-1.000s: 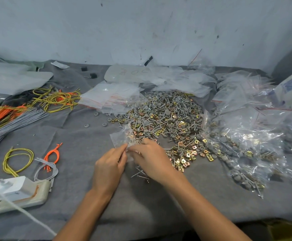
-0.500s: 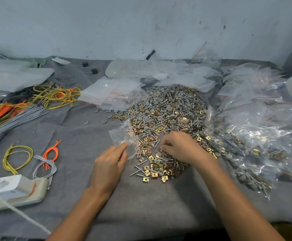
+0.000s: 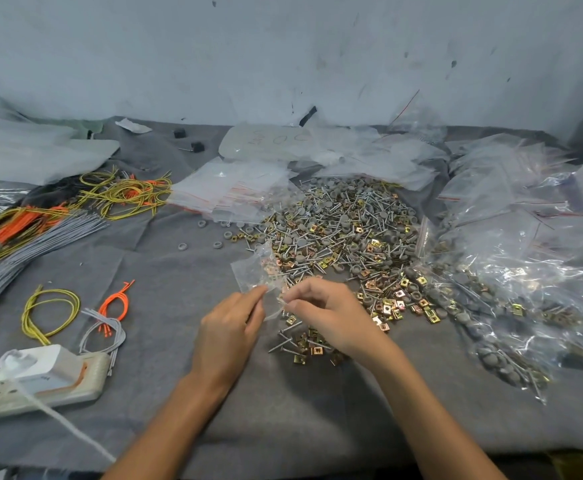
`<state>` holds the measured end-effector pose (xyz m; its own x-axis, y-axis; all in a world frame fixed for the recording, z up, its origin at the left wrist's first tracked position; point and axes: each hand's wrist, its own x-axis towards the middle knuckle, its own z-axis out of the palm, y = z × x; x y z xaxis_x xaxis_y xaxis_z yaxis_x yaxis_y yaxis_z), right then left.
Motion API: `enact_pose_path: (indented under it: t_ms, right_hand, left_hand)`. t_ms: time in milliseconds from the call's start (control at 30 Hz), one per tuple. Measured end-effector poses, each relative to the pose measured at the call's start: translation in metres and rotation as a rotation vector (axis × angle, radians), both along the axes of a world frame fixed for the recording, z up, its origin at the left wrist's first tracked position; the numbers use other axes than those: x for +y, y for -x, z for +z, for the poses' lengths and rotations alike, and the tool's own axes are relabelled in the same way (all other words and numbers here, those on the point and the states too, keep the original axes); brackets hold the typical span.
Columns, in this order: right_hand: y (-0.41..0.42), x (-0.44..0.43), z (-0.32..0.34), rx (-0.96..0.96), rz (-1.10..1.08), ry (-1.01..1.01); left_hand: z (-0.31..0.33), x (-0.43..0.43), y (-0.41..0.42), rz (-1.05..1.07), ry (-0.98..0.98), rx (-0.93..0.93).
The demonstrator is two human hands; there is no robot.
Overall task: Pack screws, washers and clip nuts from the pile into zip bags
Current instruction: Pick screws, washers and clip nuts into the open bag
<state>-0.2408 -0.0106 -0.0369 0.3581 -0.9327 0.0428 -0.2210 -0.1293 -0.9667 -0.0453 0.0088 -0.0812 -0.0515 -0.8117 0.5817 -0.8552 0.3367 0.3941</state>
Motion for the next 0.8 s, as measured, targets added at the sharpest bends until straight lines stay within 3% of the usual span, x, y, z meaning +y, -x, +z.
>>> enact_pose_path:
  t_ms: [300, 500, 633, 800]
  right_hand:
    - [-0.022, -0.011, -0.011, 0.476, -0.066, 0.253]
    - [0.013, -0.021, 0.000, 0.331, -0.113, 0.171]
    - [0.045, -0.041, 0.006, 0.693, -0.115, 0.231]
    - [0.056, -0.056, 0.004, 0.923, -0.091, 0.245]
  left_hand:
    - [-0.001, 0.000, 0.000, 0.002, 0.042, -0.010]
    - [-0.002, 0.000, -0.002, -0.007, 0.017, -0.006]
    - [-0.004, -0.001, -0.003, -0.011, 0.009, 0.003]
    - [-0.004, -0.001, -0.002, -0.013, 0.019, 0.002]
